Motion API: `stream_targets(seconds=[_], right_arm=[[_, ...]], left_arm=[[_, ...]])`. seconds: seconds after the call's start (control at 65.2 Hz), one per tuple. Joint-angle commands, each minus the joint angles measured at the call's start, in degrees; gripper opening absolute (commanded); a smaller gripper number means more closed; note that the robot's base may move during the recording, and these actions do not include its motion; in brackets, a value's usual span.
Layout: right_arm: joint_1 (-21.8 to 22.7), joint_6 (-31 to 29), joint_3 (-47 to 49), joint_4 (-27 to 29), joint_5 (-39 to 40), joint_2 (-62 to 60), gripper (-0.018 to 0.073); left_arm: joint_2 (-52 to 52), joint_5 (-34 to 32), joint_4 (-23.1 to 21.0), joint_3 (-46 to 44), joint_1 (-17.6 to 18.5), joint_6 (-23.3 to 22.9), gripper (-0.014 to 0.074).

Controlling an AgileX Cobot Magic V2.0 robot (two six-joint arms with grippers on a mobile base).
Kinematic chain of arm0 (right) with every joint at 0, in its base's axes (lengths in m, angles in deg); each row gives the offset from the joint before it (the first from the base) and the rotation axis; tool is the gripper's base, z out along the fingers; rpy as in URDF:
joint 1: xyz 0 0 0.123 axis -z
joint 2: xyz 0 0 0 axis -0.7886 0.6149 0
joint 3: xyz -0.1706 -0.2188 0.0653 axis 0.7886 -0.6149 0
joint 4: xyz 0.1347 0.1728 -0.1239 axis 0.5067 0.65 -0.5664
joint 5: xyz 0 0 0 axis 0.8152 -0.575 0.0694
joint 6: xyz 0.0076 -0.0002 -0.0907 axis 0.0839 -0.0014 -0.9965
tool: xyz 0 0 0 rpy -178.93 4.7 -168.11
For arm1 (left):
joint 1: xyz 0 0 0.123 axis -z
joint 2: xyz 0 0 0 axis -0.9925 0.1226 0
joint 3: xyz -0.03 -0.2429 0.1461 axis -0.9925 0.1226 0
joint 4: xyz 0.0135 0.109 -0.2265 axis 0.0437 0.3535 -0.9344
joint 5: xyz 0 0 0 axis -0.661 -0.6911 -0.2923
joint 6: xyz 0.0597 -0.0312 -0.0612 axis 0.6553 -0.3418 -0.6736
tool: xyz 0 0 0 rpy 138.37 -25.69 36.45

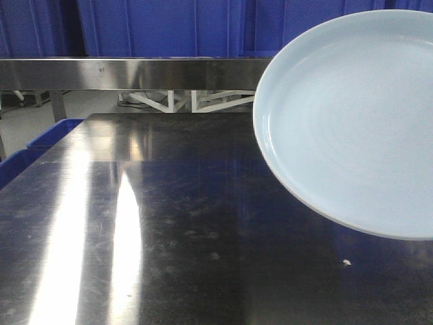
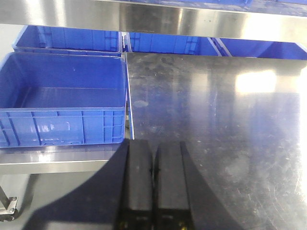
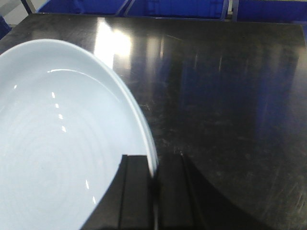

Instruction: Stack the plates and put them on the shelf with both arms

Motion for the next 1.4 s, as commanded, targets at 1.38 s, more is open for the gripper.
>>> stream_targets(seconds=[1.38], right_arm=[[0.2,-0.2,1.7,-0.1,5.4,-0.5,0.0050]], left_arm=[[-0.2,-4.8,0.0,-1.7,0.0,-0.4,0.0084]])
